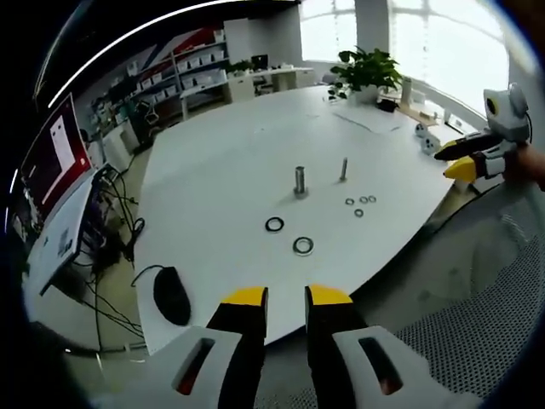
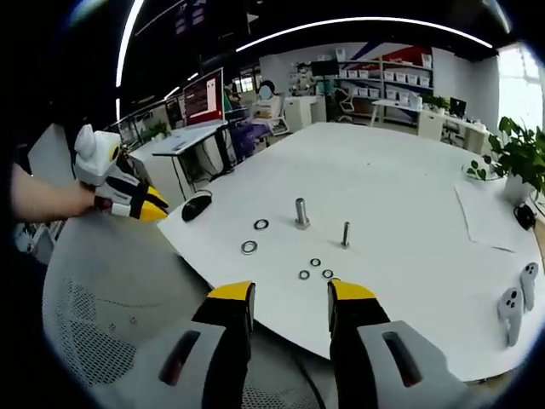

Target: Place the washer onto the threaded stud by aligning its center hole with the stud, sliding it down to the base, and recovering from edge contact or off-axis alignment until the washer reaches the visible bottom stop.

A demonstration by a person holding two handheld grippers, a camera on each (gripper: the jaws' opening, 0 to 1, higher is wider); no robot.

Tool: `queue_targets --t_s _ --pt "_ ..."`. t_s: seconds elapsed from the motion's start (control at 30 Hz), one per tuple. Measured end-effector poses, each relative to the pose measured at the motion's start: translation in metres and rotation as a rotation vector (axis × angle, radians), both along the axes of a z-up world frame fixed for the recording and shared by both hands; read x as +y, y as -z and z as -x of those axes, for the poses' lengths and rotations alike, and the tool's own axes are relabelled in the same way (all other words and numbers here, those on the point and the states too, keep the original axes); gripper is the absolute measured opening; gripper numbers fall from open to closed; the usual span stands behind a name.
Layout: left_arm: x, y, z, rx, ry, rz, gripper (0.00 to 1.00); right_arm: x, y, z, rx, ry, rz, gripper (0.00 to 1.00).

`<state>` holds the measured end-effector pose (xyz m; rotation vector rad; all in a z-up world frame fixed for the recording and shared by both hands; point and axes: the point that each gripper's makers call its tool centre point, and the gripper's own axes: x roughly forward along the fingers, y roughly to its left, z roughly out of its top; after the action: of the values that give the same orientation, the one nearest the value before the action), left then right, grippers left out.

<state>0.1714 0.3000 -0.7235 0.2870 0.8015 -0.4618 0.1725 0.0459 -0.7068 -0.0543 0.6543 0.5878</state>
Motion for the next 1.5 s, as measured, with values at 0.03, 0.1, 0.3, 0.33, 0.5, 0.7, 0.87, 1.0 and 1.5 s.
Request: queue_targets --t_s 0.03,0.1,0.3,0.33,0.5,0.7,0.87,1.0,1.5 --pt "0.001 0.001 0.001 0.006 -0.002 -0.005 0.15 0.001 0.0 0.0 0.0 0.0 -0.002 0.37" --pt "0.002 0.005 0.002 0.026 -0.005 -0.011 0.15 0.002 0.0 0.001 -0.001 -0.012 -0.001 0.37" --pt "0.01 0.008 0.001 0.032 -0.011 -0.064 0.15 0.007 0.0 0.002 0.003 -0.033 -0.007 0.36" --pt "0.01 0.008 0.001 0.035 -0.013 -0.056 0.15 0.007 0.0 0.002 0.001 -0.032 -0.006 0.36" --pt "0.008 0.006 0.001 0.028 -0.013 -0.029 0.15 0.004 0.0 0.001 0.002 -0.013 -0.004 0.36" --pt "0.012 0.005 -0.002 0.025 -0.033 -0.027 0.15 0.003 -0.002 -0.001 -0.01 -0.011 0.003 0.35" --pt "0.016 0.006 -0.002 0.031 -0.054 -0.035 0.16 0.001 -0.001 -0.002 -0.006 0.0 0.004 0.35" --pt "0.014 0.01 -0.001 0.049 -0.042 -0.04 0.16 -0.001 0.0 -0.002 -0.002 0.01 0.0 0.35" --pt "0.008 0.015 0.001 0.106 -0.026 -0.018 0.19 -0.004 0.0 -0.003 -0.002 0.015 0.004 0.35"
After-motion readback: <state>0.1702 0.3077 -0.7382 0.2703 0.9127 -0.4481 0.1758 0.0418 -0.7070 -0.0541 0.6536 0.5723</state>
